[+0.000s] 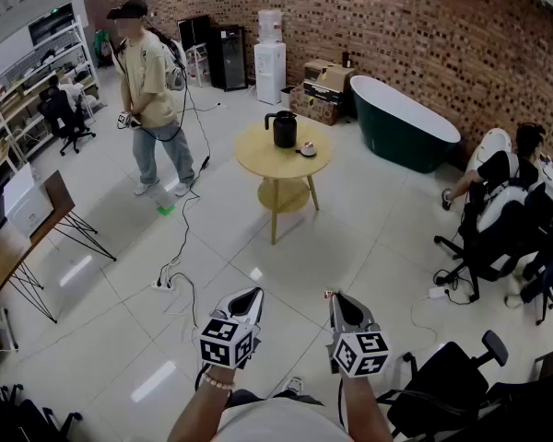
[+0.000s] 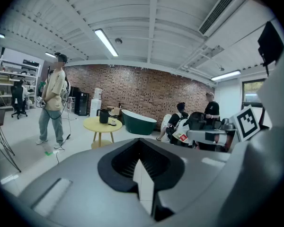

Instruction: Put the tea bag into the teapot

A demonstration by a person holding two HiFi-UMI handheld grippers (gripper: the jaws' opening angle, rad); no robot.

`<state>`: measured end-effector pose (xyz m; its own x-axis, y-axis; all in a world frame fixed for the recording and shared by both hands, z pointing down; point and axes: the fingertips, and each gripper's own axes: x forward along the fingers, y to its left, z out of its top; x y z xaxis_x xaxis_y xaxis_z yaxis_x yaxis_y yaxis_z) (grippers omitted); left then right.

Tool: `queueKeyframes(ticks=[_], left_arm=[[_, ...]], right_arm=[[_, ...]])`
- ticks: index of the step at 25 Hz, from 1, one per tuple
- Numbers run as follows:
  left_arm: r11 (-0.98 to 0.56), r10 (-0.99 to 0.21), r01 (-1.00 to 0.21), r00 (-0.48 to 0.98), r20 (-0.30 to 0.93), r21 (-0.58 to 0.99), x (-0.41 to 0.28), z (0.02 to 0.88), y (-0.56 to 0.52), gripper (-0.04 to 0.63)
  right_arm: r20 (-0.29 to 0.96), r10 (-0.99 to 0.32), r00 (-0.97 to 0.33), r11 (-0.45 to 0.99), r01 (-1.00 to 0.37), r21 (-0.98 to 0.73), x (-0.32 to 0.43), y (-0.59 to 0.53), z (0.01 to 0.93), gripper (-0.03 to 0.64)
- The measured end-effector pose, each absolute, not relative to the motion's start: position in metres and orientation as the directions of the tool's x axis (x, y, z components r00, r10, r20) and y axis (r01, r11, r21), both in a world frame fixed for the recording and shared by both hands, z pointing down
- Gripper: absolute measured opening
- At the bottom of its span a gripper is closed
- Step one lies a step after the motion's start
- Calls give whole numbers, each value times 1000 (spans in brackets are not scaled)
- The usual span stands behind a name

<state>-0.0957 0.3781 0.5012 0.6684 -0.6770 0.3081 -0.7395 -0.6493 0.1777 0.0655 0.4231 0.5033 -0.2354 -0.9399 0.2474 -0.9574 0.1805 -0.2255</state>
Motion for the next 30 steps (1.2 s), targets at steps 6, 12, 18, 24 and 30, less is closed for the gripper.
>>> queueKeyframes(ticks=[6, 12, 18, 24, 30], left_arm=[[-661, -665, -731, 675, 320, 169, -68, 504, 383, 12], [-655, -665, -735, 672, 326, 177, -57, 508, 376, 12], [-650, -664, -739, 666, 340, 177, -52, 516, 364, 12], [-656, -664, -735, 671, 330, 175, -48, 517, 331, 12], [-653, -679, -736, 673, 294, 178, -41, 507, 278, 12]], right_arm=[[242, -936, -255, 189, -946, -265, 86, 427, 511, 2], [247, -934, -259, 186, -941, -282, 101, 421, 517, 0], [244, -929, -277, 204, -936, -287, 101, 408, 521, 2], [239, -934, -266, 192, -937, -291, 102, 386, 523, 2], [244, -937, -248, 173, -941, -292, 111, 351, 524, 2]])
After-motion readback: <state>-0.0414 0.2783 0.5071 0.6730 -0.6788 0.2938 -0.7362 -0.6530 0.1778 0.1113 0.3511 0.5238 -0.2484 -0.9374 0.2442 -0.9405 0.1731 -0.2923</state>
